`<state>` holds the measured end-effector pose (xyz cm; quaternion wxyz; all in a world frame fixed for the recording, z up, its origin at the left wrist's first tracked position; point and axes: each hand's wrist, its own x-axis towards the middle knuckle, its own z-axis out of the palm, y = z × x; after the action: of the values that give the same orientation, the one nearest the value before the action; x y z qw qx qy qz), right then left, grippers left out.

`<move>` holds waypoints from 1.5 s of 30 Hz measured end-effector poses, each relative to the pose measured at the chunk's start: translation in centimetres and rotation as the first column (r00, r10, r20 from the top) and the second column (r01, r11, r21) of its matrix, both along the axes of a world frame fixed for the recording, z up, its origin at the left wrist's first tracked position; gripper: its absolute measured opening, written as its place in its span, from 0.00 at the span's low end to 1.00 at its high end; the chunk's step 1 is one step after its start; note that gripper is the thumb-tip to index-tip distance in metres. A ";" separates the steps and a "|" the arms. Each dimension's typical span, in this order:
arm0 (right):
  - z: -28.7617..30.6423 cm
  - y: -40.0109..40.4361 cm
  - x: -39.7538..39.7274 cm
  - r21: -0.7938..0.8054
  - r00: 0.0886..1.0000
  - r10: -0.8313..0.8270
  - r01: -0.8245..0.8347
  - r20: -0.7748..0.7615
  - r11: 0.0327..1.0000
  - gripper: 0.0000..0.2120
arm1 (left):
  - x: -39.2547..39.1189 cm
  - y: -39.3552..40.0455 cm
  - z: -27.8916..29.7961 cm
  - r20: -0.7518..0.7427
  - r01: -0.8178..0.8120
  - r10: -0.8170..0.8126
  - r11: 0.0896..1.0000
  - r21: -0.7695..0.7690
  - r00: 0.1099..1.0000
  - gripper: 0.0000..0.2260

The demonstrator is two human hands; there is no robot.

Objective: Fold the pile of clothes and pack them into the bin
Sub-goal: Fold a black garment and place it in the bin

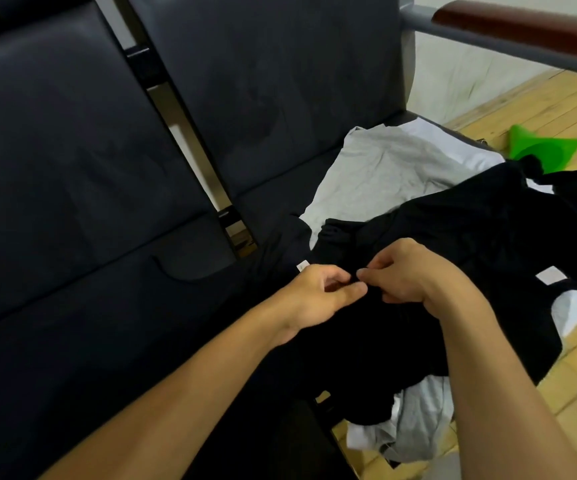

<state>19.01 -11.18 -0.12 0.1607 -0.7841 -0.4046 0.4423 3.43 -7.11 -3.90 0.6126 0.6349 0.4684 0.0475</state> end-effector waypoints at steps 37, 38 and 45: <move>-1.2 0.6 0.3 -0.046 0.995 0.025 -0.021 0.093 0.999 0.11 | -1.0 13.2 0.4 -0.534 0.374 -0.046 0.765 0.524 0.844 0.33; -1.2 0.6 0.4 -0.055 0.996 0.033 -0.028 0.088 0.998 0.11 | -0.9 14.2 0.1 -0.533 0.345 -0.047 0.809 0.475 0.845 0.31; -0.9 0.5 1.1 -0.043 0.997 0.080 -0.080 0.006 0.996 0.09 | -0.1 16.7 1.3 -0.610 0.587 -0.226 0.644 0.491 0.759 0.06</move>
<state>20.13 -10.64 -0.99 0.1246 -0.7721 -0.4270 0.4539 3.29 9.55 -2.62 0.2007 0.8889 0.3995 -0.1003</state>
